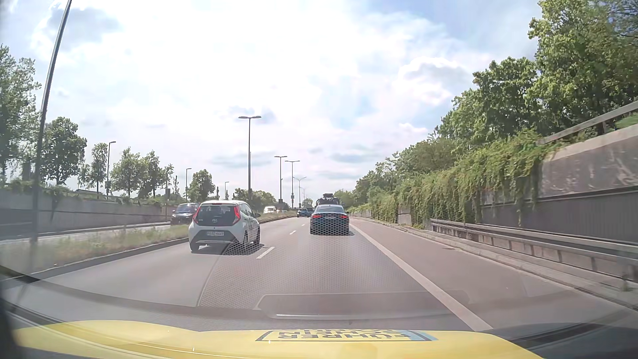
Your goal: Follow the waypoints while adhering to traffic rules and regulations
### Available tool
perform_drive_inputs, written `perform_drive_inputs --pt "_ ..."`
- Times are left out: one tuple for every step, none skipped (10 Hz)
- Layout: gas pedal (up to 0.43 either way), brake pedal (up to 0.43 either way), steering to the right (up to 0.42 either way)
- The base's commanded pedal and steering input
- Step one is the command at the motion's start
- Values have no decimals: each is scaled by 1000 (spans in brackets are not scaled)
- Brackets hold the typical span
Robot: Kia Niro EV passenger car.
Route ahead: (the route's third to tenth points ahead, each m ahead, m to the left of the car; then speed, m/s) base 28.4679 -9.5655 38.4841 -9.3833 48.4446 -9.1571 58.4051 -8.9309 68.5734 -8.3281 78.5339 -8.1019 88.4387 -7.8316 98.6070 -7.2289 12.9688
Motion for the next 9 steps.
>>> perform_drive_inputs --pt "138 0 0" --pt "138 0 0" --pt "150 0 0" --pt "150 0 0" --pt "150 0 0" --pt "150 0 0" --pt "150 0 0" --pt "150 0 0" --pt "150 0 0"
